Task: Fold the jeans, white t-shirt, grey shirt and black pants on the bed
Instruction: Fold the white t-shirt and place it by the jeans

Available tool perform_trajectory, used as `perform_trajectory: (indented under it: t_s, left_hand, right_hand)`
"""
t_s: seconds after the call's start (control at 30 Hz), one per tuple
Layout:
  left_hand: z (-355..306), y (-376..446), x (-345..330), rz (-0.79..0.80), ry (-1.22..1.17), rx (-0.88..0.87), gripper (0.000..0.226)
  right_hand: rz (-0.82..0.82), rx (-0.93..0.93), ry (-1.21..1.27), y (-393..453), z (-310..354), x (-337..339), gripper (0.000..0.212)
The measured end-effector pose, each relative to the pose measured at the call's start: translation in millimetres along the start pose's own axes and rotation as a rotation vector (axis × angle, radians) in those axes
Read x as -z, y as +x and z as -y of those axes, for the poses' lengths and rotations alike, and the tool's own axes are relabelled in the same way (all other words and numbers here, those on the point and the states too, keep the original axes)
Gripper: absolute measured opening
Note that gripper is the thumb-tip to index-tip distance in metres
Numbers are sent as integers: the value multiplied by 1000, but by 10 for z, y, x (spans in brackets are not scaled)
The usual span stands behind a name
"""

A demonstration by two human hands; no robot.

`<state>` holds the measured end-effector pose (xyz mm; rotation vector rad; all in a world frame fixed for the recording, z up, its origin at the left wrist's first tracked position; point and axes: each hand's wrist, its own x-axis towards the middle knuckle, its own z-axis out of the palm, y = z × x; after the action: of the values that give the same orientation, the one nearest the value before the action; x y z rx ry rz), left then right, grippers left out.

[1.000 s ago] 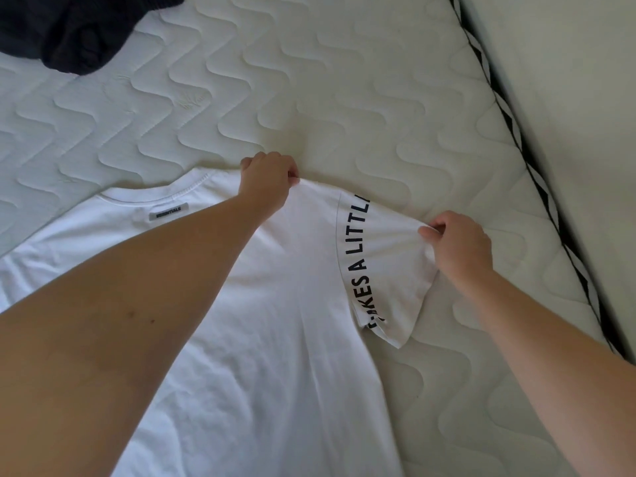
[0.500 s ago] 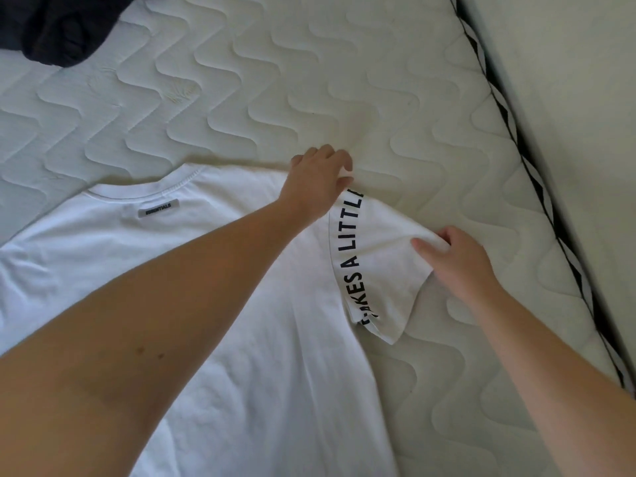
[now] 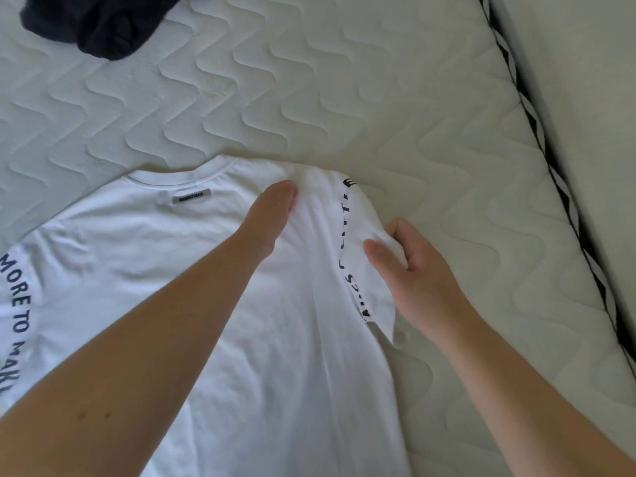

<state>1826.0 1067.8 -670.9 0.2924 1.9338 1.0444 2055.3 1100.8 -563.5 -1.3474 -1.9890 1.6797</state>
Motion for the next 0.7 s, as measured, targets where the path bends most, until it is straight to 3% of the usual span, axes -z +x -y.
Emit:
perform_trajectory:
  t_s: [0.1,0.17,0.27,0.47,0.53,0.57,0.6,0.7]
  left_hand:
    - [-211,42,61,145,-197,121,27]
    - [-304,41,89,222,-205,151,39]
    - [-373,81,147,185,-99,128,62]
    - [-492,129,364,244,-112,211,79]
    - [-531,148,436,240,-440,335,94]
    - [-511,176,446,246,-634,392,89]
    - [-444,265,478,284,-610,356,80]
    - [-362,341,604,292,-134,242,69]
  right_hand:
    - [77,88,-15,-77,320,-269,27]
    - [116,119,-12,-102,458,-473,26]
    - [150,121,26,-95,565,-788,24]
    - [172,116,64,-9,635,-1287,16]
    - [179,103,49,5,630,-1433,16]
    - [182,95,42,13,623,-1500,17]
    - [182,88,34,21,612,-1567,16]
    - [166,70,29,45,564,-1736,13]
